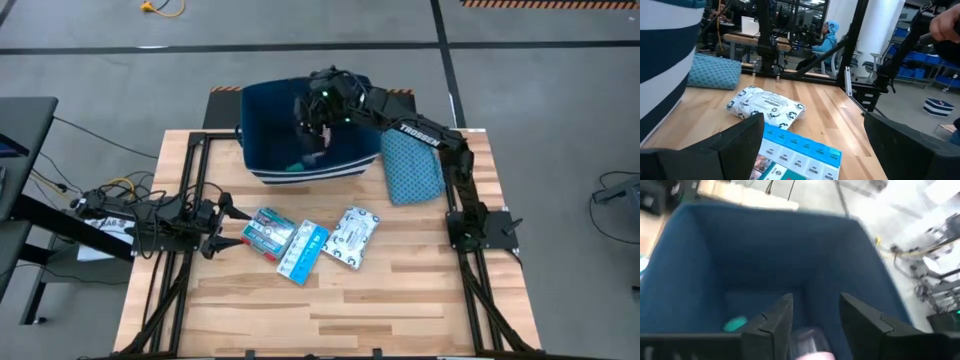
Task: Pack medical supplies into shirt
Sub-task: Put the white mailer bag into the blue patterned shirt
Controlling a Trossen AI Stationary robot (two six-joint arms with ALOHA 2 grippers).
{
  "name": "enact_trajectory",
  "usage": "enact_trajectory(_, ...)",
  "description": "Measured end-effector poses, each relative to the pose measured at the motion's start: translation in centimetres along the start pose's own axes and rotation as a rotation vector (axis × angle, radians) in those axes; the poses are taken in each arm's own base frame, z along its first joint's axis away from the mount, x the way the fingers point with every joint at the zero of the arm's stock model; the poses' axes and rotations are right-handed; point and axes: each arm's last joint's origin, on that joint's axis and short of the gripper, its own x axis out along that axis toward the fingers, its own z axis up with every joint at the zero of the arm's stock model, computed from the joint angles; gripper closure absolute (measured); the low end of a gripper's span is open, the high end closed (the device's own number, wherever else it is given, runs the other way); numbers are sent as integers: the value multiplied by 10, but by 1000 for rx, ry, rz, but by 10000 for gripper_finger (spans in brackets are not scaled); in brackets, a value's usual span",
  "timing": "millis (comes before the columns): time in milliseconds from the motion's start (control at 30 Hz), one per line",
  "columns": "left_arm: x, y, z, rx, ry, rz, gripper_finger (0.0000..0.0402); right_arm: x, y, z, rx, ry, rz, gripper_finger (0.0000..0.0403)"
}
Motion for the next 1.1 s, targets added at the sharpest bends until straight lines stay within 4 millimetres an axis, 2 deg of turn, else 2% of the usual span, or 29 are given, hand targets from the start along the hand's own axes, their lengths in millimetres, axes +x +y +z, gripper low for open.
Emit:
enact_trajectory(100, 0, 0, 0, 2, -1, 0, 68, -10, 3, 0, -6, 29, 18, 234)
enact_trajectory(367, 0, 0, 2, -15, -23, -1, 68, -70, 19, 6, 27, 135, 5, 241)
enact_trajectory(533, 0, 0, 3, -95, -27, -1, 68, -113, 34, 9, 103, 171, 38, 256)
enact_trajectory(667, 0, 0, 3, -260, -27, -2, 68, -137, 45, 10, 183, 182, 70, 267)
enact_trajectory(800, 0, 0, 2, -298, -22, 3, 68, -151, 55, 11, 272, 196, 91, 275)
enact_trajectory(1100, 0, -1, 5, -277, -38, -1, 68, -163, 83, 9, 423, 330, 150, 280)
